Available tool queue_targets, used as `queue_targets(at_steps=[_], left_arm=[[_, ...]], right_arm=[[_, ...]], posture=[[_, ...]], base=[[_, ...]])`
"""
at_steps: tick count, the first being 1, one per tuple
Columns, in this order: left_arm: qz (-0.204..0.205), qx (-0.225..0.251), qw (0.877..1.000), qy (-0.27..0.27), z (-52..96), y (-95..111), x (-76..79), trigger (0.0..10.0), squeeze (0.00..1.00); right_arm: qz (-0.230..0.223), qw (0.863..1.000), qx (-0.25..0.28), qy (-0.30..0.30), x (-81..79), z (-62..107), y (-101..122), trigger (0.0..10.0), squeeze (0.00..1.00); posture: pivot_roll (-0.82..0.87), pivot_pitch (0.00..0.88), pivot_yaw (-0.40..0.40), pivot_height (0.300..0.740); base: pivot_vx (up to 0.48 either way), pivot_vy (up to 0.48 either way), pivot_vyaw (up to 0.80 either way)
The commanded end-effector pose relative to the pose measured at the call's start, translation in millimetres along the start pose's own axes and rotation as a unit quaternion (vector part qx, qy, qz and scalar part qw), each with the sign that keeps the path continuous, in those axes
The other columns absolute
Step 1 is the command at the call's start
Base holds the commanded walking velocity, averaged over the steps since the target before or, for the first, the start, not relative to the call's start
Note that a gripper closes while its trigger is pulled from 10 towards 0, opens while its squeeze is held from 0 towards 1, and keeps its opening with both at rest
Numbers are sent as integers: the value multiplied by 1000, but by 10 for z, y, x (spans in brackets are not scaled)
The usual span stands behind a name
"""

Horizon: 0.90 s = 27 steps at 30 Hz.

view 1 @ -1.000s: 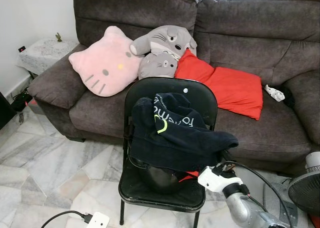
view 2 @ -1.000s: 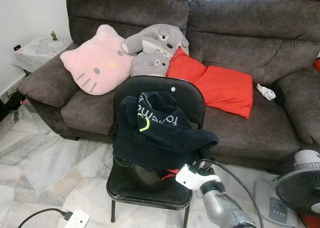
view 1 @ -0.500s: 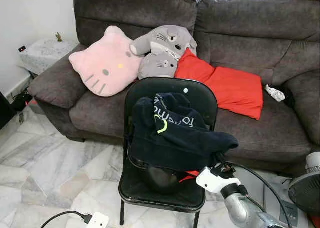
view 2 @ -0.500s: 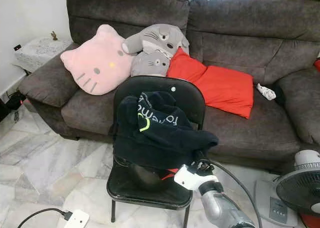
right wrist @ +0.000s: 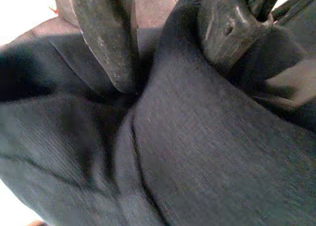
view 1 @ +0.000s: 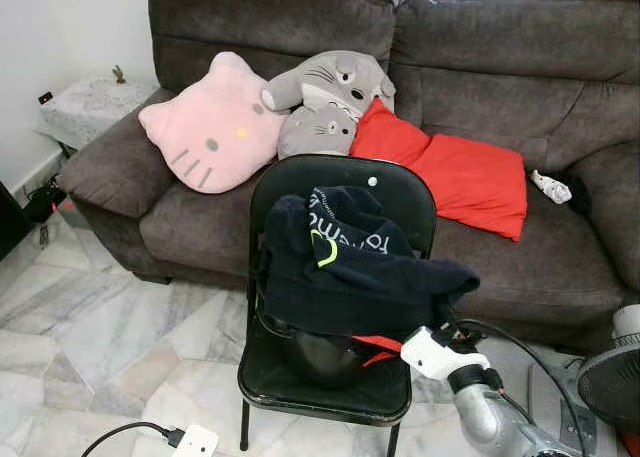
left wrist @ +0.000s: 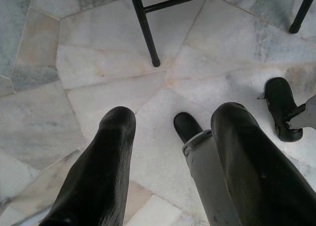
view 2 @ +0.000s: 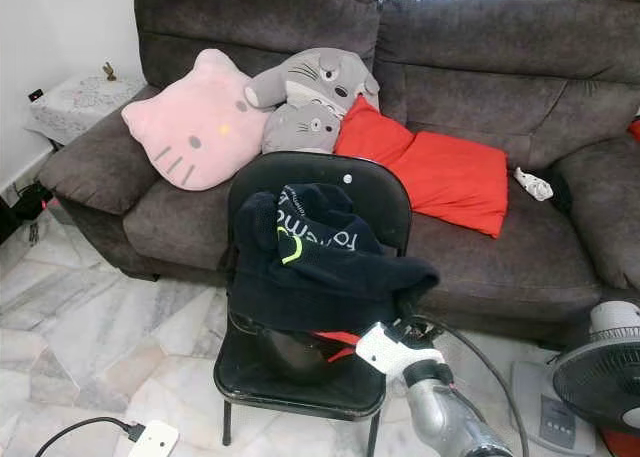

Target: Hang hanger

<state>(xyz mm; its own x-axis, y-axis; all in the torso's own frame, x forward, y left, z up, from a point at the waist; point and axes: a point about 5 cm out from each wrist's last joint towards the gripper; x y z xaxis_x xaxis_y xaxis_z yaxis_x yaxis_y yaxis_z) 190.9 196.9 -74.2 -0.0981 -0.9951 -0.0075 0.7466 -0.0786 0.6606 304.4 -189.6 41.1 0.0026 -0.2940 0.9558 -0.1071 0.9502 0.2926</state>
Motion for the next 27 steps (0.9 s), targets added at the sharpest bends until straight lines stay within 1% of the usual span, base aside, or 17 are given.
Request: queue_targets(at_steps=[1,4,5,11,14,17,19,20,21,22,27], left_arm=[[-6,-10,1000,3,15,-54,-15,10000,0],[-6,-10,1000,2,15,-53,-15,10000,0],[-6,-10,1000,2,14,-51,-14,10000,0],[-6,-10,1000,1,12,-48,-10,10000,0],[-6,-10,1000,1,12,-48,-10,10000,0],[-7,-10,1000,2,13,-50,-11,10000,0],[-7,-10,1000,2,13,-51,-12,10000,0],[-7,-10,1000,2,14,-53,-13,10000,0],[-7,-10,1000,2,14,-54,-13,10000,0],[-7,-11,1000,2,15,-55,-13,10000,0],[-7,-10,1000,2,16,-58,-16,10000,0]], right_arm=[[-12,1000,-12,-18,47,4,-39,0,0],[-22,999,-15,-29,82,1,-47,0,0],[-32,999,-15,-38,111,-4,-46,0,0],[-37,998,-10,-45,145,-19,-25,0,0],[-50,998,-3,-34,140,-39,5,0,0],[-70,997,17,-3,85,-56,93,0,0],[-78,997,13,7,60,-59,101,0,0],[-89,996,9,20,32,-59,110,3255,0],[-91,996,8,24,24,-60,112,3255,0],[-92,995,6,26,19,-62,112,10000,0],[-96,995,4,25,36,-88,116,10000,0]], posture=[[-116,98,9,740],[-118,98,9,740],[-120,97,8,740],[-124,95,9,740],[-119,94,8,740],[-117,96,9,740],[-117,96,9,740],[-116,96,11,740],[-116,96,11,740],[-114,96,11,740],[-112,97,13,740]], base=[[0,0,0],[0,0,0],[0,0,0],[0,0,0],[0,0,0],[0,0,0],[0,0,0],[0,0,0],[0,0,0],[0,0,0],[0,0,0]])
Point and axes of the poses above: a point about 5 cm out from each wrist's last joint towards the gripper, its own z axis pointing back from the gripper into the wrist, its own y axis along the axis of the wrist's last joint, x = y × z, and after that the axes turned 14 degrees about z, right-handed
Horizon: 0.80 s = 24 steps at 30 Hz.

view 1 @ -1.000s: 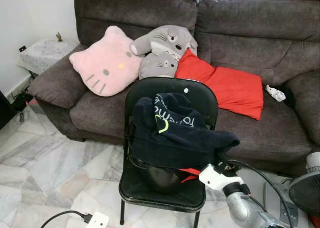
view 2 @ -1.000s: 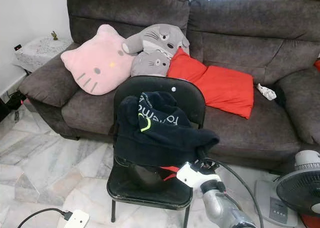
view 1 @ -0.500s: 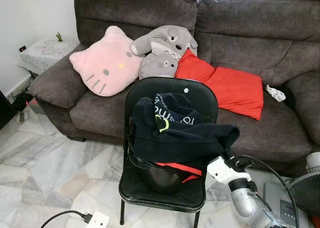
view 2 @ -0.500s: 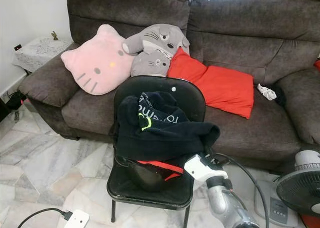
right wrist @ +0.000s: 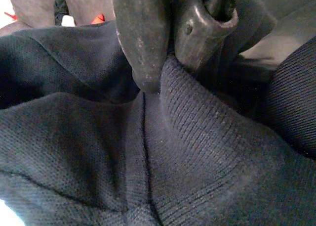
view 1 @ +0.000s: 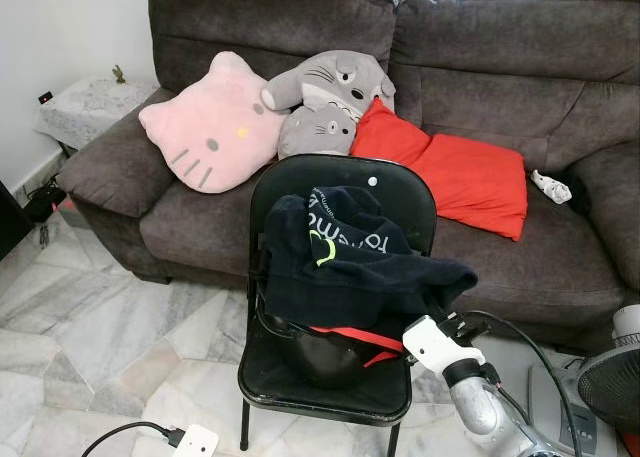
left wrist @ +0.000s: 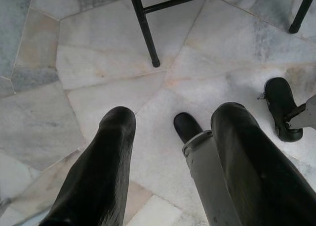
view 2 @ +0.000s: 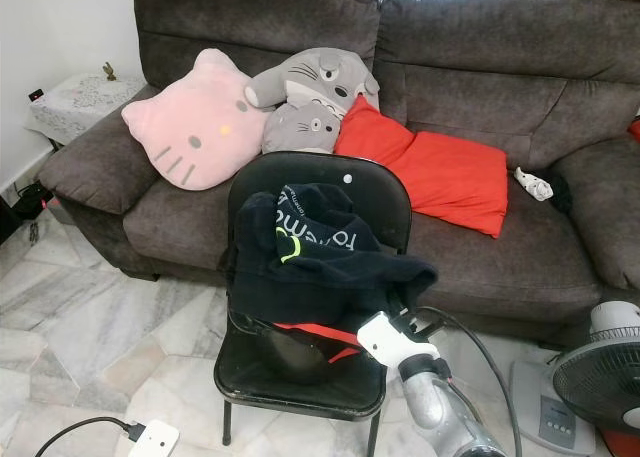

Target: Hang hanger

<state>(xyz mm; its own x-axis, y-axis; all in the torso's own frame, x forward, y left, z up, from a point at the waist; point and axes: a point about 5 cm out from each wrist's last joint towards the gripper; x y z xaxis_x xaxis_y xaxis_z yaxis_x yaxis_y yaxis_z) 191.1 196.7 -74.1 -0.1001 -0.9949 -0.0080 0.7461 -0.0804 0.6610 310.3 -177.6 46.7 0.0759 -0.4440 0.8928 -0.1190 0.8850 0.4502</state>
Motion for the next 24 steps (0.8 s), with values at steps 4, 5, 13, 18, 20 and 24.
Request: queue_targets(at_steps=[4,5,13,18,20,24], left_arm=[[-7,-11,1000,2,18,-61,-19,10000,0],[-7,-11,1000,2,18,-62,-20,10000,0],[-7,-10,1000,2,20,-65,-20,10000,0],[-7,-11,1000,2,22,-68,-22,10000,0],[-7,-11,1000,2,22,-68,-23,10000,0],[-6,-10,1000,3,23,-68,-28,10000,0]], right_arm=[[-10,1000,-2,-4,41,-40,9,10000,545],[-9,1000,-2,-5,47,-45,10,10000,541],[0,1000,-8,-9,70,-68,-1,10000,667],[6,1000,-11,-11,78,-80,-5,10000,0],[9,1000,-12,-12,88,-92,-4,10000,0],[15,1000,-14,-18,132,-128,-2,10000,0]], posture=[[-111,95,14,740],[-111,95,14,740],[-108,93,15,740],[-106,95,15,740],[-103,97,16,740],[-99,99,18,740]], base=[[0,0,0],[0,0,0],[0,0,0],[0,0,0],[0,0,0],[0,0,0]])
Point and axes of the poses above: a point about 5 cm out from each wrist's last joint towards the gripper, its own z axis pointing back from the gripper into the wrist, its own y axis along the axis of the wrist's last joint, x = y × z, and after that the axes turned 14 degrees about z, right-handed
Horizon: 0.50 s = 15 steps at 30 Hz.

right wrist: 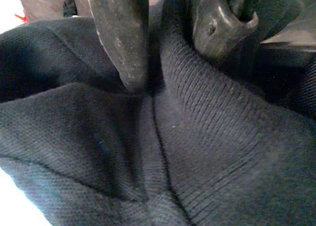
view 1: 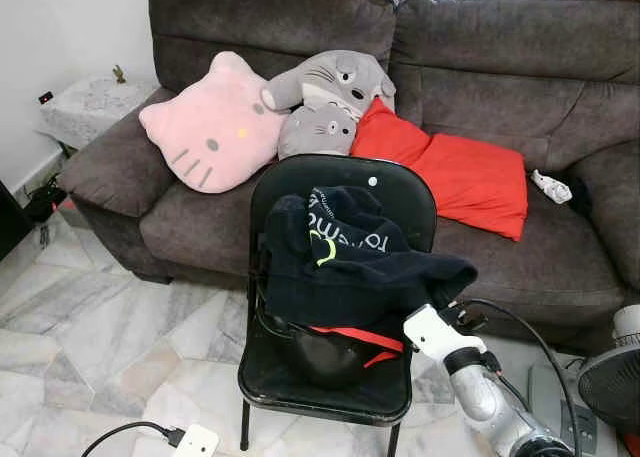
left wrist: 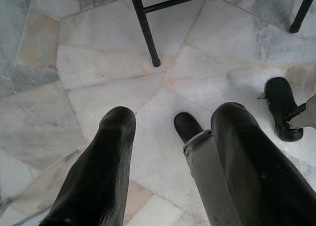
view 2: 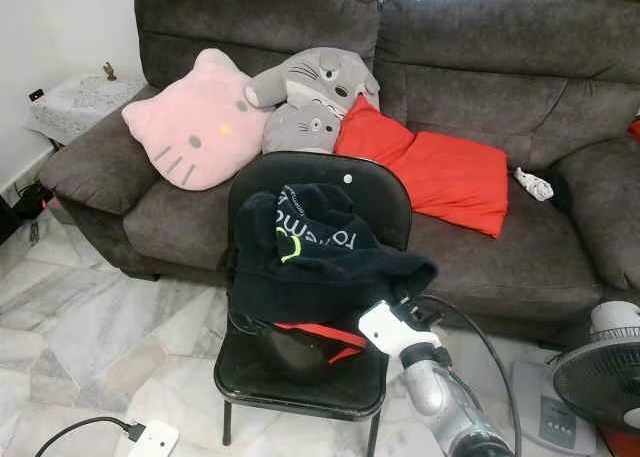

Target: Hang hanger

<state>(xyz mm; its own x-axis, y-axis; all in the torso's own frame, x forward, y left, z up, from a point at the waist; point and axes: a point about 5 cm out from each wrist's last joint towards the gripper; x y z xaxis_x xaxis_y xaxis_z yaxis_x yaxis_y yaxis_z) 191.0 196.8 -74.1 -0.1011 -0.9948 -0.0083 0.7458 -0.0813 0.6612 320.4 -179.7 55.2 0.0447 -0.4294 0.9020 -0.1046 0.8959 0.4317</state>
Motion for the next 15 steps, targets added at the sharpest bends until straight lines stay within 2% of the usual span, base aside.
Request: queue_targets(at_steps=[1,3,4,5,6,7,15], left_arm=[[-6,-10,1000,3,23,-67,-29,10000,0],[-6,-10,1000,3,23,-67,-32,10000,0],[-6,-10,1000,3,23,-66,-33,10000,0],[-6,-10,1000,3,23,-65,-34,10000,0],[-7,-10,1000,3,23,-65,-35,10000,0],[-7,-10,1000,3,24,-64,-37,10000,0],[-8,-11,1000,3,23,-62,-38,10000,0]], right_arm=[[5,1000,-6,-5,43,-37,-8,10000,0],[7,1000,-7,-6,60,-51,-9,10000,0],[8,1000,-10,-8,78,-65,-14,9294,0],[8,1000,-10,-10,88,-71,-15,5490,0],[8,1000,-11,-10,94,-75,-15,5490,0],[7,1000,-10,-12,107,-85,-13,0,0],[5,1000,-2,-17,133,-116,25,0,0]], posture=[[-99,99,18,740],[-99,100,18,740],[-97,101,20,740],[-96,102,21,740],[-96,102,21,740],[-95,103,21,740],[-96,105,21,740]], base=[[0,0,0],[0,0,0],[0,0,0],[0,0,0],[0,0,0],[0,0,0],[0,0,0]])
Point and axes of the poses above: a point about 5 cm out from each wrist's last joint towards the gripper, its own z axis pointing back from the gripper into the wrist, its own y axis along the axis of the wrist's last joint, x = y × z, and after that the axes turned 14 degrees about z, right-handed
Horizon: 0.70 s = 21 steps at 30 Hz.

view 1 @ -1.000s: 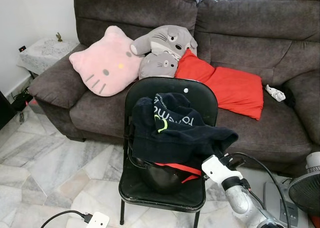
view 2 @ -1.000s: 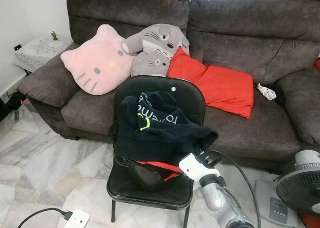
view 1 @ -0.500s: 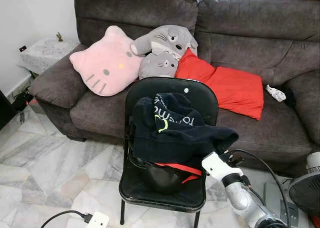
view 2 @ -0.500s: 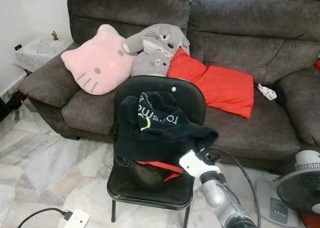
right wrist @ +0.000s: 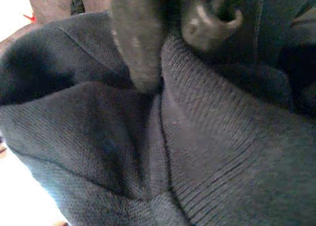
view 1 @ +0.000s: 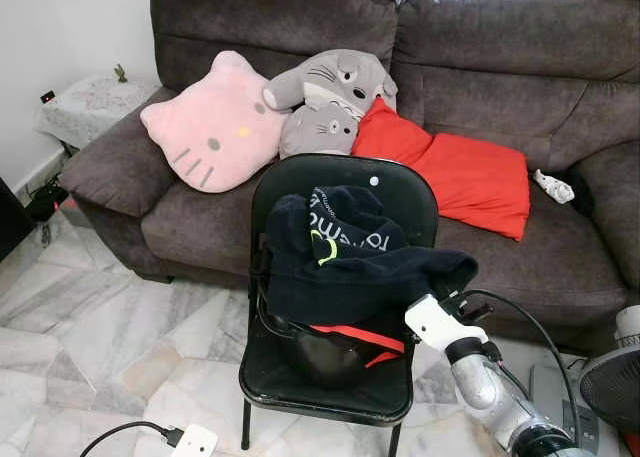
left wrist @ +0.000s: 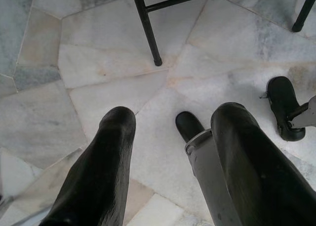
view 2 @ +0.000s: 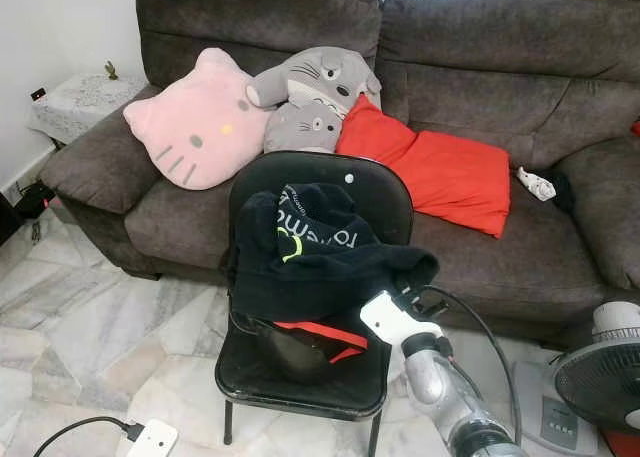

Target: Hang hanger

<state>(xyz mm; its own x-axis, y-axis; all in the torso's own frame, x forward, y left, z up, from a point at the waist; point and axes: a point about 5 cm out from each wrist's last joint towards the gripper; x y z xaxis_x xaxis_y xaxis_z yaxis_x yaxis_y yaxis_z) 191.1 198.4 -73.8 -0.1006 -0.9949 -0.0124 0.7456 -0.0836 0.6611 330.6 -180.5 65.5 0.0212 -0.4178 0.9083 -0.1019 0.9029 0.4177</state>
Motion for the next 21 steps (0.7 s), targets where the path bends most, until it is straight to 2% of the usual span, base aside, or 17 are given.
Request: queue_targets(at_steps=[1,10,14,15,17,18,19,20,21], left_arm=[[-7,-10,1000,1,19,-62,-19,10000,0],[-8,-10,1000,1,14,-52,-12,10000,0],[-8,-10,1000,1,13,-49,-9,10000,0],[-8,-10,1000,1,13,-49,-9,10000,0],[-8,-10,1000,1,13,-49,-10,10000,0],[-8,-10,1000,1,13,-49,-10,10000,0],[-8,-10,1000,2,13,-50,-9,10000,0],[-8,-10,1000,2,12,-49,-8,10000,0],[-8,-10,1000,2,12,-49,-8,10000,0]], right_arm=[[-3,1000,0,-6,30,-15,-5,0,0],[-15,1000,1,-14,39,-11,2,0,0],[-60,998,-7,-34,101,-47,24,0,0],[-73,997,-10,-37,115,-54,25,0,0],[-129,990,-18,-46,163,-88,43,0,0],[-129,990,-18,-46,163,-88,43,0,0],[-165,985,-23,-54,195,-109,58,0,0],[-252,964,-28,-76,271,-158,102,0,0],[-252,964,-28,-76,271,-158,102,0,0]], posture=[[-96,105,21,740],[-98,105,19,740],[-98,104,18,740],[-98,104,18,740],[-102,104,16,740],[-102,104,16,740],[-103,103,16,740],[-103,104,16,740],[-103,104,16,740]], base=[[0,0,0],[0,0,0],[0,0,0],[0,0,0],[0,0,0],[0,0,0],[0,0,0],[0,0,0],[0,0,0]])
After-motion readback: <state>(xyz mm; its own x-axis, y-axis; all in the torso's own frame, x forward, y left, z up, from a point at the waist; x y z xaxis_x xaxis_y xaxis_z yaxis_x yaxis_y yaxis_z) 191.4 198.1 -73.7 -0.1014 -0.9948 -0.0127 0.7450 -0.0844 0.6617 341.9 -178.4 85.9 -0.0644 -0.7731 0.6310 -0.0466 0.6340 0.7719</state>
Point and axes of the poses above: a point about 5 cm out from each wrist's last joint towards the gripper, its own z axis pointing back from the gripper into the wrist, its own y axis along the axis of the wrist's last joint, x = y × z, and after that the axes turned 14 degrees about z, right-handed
